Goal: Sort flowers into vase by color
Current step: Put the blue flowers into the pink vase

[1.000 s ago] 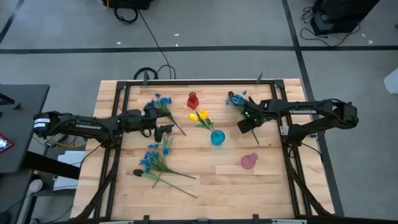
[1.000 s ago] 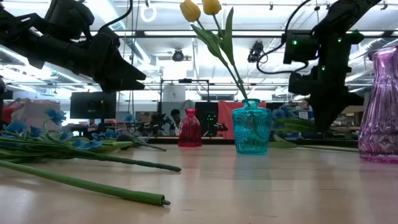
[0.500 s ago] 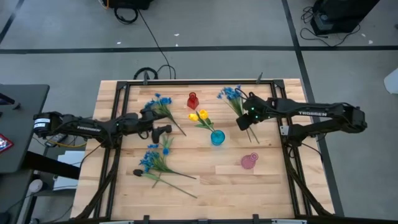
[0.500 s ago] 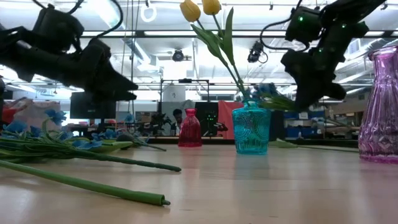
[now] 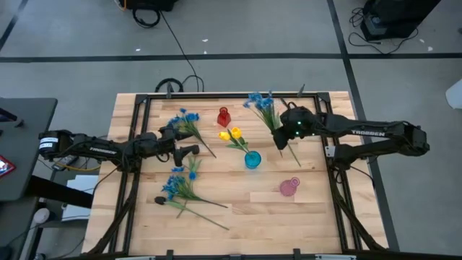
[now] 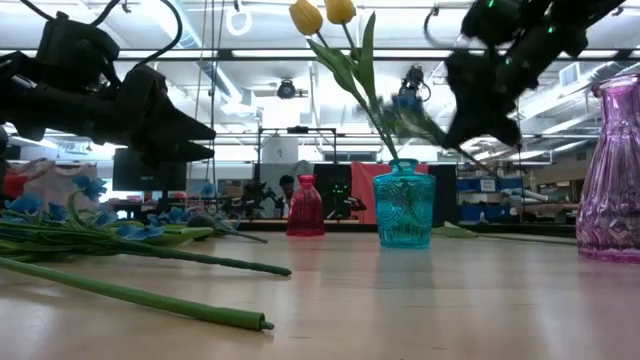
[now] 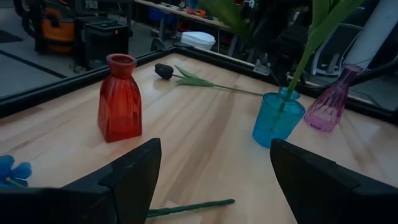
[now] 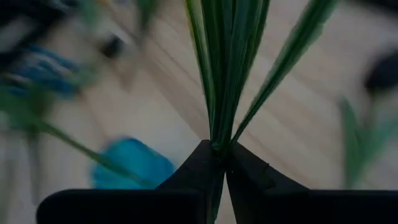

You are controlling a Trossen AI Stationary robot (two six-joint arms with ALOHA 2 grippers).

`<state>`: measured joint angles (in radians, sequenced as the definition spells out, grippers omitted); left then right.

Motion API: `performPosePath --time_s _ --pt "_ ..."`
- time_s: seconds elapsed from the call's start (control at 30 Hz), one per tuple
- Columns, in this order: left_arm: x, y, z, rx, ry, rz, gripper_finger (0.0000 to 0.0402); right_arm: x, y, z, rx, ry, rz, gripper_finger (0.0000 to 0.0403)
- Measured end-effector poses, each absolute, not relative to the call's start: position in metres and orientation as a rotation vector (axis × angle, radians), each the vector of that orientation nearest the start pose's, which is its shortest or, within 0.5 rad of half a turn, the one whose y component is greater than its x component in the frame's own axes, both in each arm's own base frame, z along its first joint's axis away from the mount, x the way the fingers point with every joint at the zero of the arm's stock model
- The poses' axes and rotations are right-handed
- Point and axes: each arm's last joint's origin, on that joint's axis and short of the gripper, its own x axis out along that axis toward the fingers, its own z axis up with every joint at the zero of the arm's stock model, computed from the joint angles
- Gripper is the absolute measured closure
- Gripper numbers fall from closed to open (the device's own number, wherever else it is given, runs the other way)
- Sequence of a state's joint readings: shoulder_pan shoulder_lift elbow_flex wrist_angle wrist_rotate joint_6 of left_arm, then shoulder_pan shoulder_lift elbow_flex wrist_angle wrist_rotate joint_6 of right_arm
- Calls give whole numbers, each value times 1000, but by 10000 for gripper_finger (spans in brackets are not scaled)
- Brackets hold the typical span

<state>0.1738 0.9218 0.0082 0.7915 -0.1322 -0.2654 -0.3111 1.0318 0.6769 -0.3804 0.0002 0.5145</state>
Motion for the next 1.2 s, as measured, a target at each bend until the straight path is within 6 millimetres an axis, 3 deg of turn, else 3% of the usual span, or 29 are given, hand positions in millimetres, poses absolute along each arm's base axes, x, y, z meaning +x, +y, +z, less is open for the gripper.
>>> performPosePath --time_s 0.2,0.6,0.73,1.07,1.2 --pt "151 29 145 -297 87 263 95 197 -39 275 414 369 -269 355" --pt "151 28 145 -321 87 240 95 158 19 312 197 180 146 355" --pt "151 28 146 -309 75 237 95 151 30 308 140 140 231 355" --pt "152 28 148 -349 59 236 95 133 44 274 124 38 346 355" --pt "152 28 149 -350 50 235 95 121 44 274 121 36 376 355"
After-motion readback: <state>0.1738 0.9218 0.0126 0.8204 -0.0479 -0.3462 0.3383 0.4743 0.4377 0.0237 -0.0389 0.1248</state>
